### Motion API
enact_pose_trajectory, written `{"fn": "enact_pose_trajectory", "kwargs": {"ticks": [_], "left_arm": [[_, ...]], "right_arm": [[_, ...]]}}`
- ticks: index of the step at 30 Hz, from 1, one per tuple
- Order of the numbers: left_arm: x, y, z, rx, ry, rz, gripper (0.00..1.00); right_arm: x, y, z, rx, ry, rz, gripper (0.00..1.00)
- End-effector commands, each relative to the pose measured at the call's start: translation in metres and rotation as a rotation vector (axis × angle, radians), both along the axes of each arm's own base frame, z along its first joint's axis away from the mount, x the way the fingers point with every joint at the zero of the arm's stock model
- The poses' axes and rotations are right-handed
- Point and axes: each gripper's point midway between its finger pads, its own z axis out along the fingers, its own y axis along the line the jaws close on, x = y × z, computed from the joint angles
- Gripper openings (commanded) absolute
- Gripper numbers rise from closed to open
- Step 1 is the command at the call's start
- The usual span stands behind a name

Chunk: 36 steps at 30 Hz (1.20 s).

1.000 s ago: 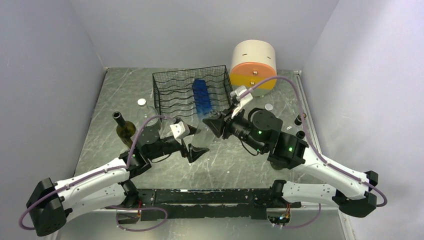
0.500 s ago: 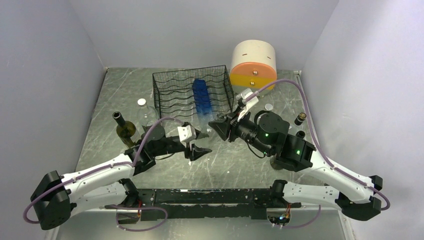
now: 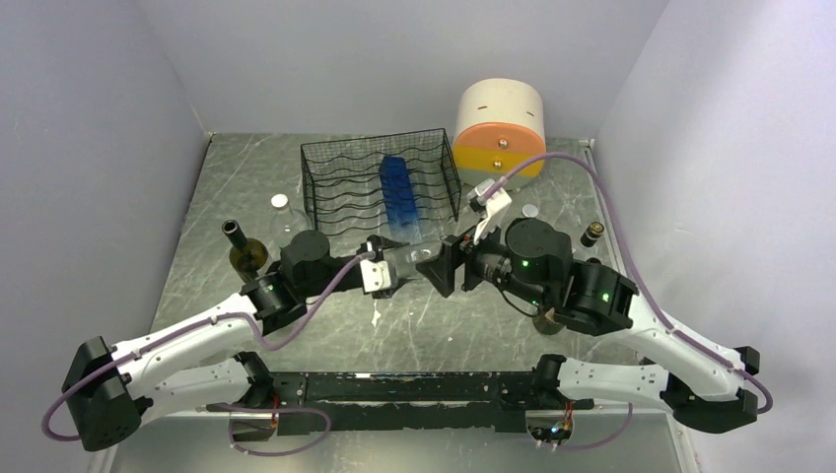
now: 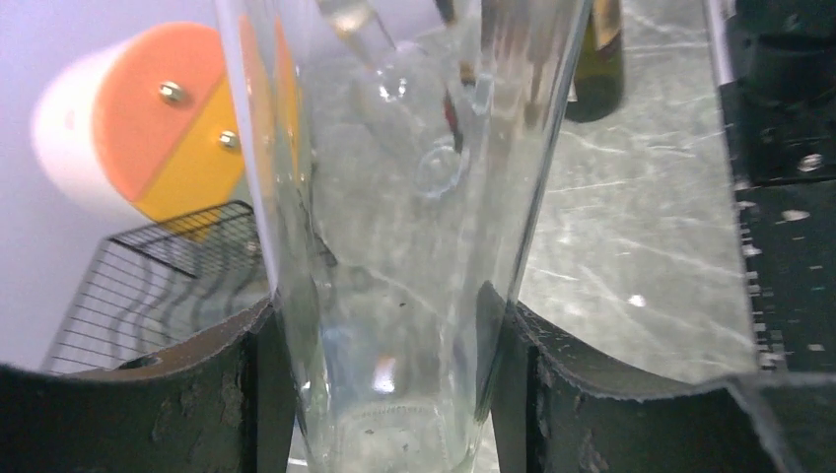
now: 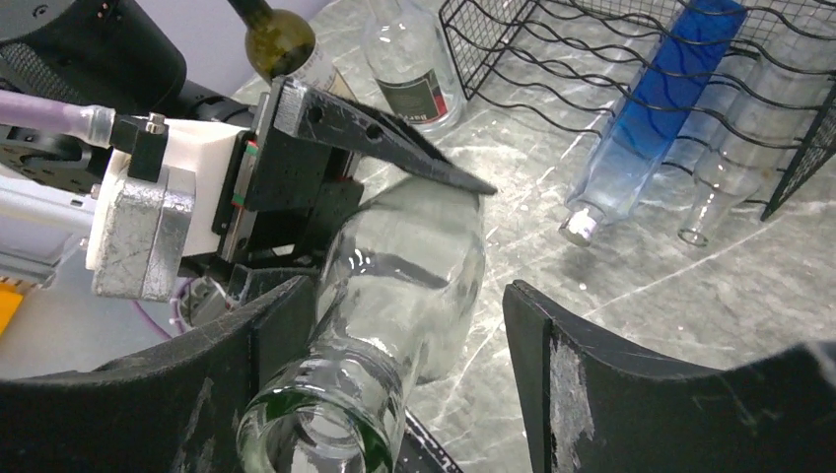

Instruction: Put the wine bottle on the wine rack

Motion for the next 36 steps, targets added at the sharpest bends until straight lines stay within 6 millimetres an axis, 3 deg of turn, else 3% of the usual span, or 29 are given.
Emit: {"fn": "enact_pose_trajectory", "kwargs": {"ticks": [1,8,14,22,28,36], "left_arm": [[0.026,0.002,0.061,-0.032,-0.304,0.063,0.07],[0.046,0.003,0.075,0.033,-0.506,0.119,0.07],[0.066,0.003,0.074,0.098,-0.611,0.177,0.07],[0.070,-0.011,0.069,0.132,-0.732,0.147,0.07],[0.066,0.000,0.080,0.076,-0.868,0.205,0.07],[0.067,0.004,0.079,0.114,-0.964,0.214,0.07]], "right_arm": [[-0.010,-0.024,0.017,0.030,0.020,-0.026,0.74],[-0.008,-0.047,0.042,0.065,-0.017,-0.096,0.80],[0.007,-0.046,0.051,-0.017,-0.001,-0.174,0.84],[0.025,-0.014,0.014,-0.294,0.054,-0.142,0.85],[0.029,-0.021,-0.012,-0.366,0.067,-0.153,0.85],[0.028,-0.021,-0.045,-0.460,0.128,-0.134,0.82]]}}
